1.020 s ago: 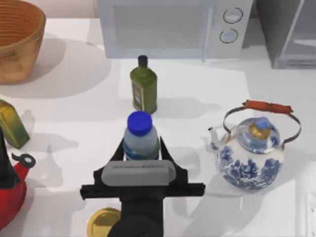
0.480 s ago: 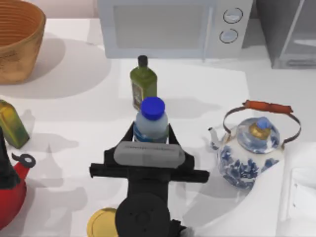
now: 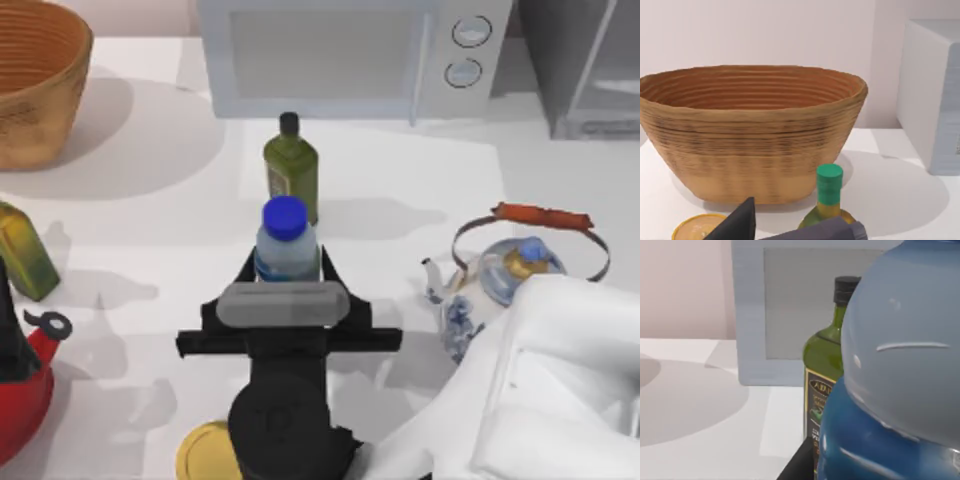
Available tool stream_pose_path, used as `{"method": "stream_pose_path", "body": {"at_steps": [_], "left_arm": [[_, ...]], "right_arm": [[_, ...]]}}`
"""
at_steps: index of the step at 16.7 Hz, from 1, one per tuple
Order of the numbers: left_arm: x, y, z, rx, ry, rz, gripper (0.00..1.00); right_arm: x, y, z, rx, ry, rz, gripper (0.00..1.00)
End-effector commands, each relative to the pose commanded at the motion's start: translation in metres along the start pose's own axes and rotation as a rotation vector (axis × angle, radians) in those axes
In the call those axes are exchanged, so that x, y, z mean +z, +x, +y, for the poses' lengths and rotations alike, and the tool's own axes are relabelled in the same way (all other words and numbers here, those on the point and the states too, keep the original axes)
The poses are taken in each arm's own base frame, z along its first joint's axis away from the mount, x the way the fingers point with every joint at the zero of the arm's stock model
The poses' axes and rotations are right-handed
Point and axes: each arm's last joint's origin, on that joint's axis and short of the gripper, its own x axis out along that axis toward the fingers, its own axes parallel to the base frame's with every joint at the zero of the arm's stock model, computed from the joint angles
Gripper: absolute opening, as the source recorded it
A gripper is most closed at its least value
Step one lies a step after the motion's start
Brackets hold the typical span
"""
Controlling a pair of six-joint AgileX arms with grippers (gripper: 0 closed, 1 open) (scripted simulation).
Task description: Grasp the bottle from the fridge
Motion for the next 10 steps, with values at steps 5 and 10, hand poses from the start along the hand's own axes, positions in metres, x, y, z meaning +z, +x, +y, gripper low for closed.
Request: {"method": "stream_pose_path", "body": {"at_steps": [5, 10], "left_arm": [[0.0, 0.0, 0.0, 0.0, 0.0, 0.0, 1.0], [0.0, 0.0, 0.0, 0.0, 0.0, 0.0, 1.0]], "right_arm": [[0.0, 0.0, 0.0, 0.0, 0.0, 0.0, 0.15], [0.0, 0.0, 0.0, 0.0, 0.0, 0.0, 0.53]]}}
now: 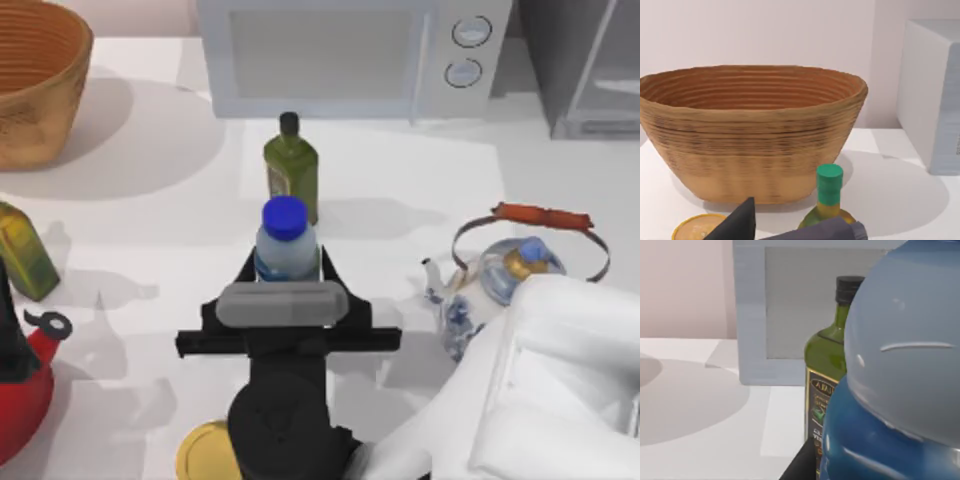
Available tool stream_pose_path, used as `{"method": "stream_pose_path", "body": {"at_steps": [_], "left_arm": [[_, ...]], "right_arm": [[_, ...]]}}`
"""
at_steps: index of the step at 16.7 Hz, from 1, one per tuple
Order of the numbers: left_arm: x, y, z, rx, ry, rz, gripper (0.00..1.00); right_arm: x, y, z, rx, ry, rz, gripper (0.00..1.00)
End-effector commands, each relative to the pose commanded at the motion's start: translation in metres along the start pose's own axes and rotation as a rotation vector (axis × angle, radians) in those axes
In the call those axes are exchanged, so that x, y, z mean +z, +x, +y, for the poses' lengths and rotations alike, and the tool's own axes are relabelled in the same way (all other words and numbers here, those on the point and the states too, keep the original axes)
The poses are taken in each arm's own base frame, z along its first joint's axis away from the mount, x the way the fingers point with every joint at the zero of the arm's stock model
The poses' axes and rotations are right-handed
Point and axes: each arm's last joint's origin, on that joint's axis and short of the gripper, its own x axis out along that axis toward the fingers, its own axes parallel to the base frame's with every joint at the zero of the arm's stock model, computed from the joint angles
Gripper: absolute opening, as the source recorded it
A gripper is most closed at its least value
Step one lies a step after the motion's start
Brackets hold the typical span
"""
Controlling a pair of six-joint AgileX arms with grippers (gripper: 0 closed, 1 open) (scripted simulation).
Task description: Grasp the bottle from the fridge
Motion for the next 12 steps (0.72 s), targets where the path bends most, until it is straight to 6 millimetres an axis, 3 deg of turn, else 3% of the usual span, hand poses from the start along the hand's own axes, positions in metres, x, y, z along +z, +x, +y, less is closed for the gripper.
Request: {"method": "stream_pose_path", "body": {"at_steps": [6, 12], "left_arm": [[0.0, 0.0, 0.0, 0.0, 0.0, 0.0, 1.0], [0.0, 0.0, 0.0, 0.0, 0.0, 0.0, 1.0]], "right_arm": [[0.0, 0.0, 0.0, 0.0, 0.0, 0.0, 0.98], [0.0, 0.0, 0.0, 0.0, 0.0, 0.0, 1.0]]}}
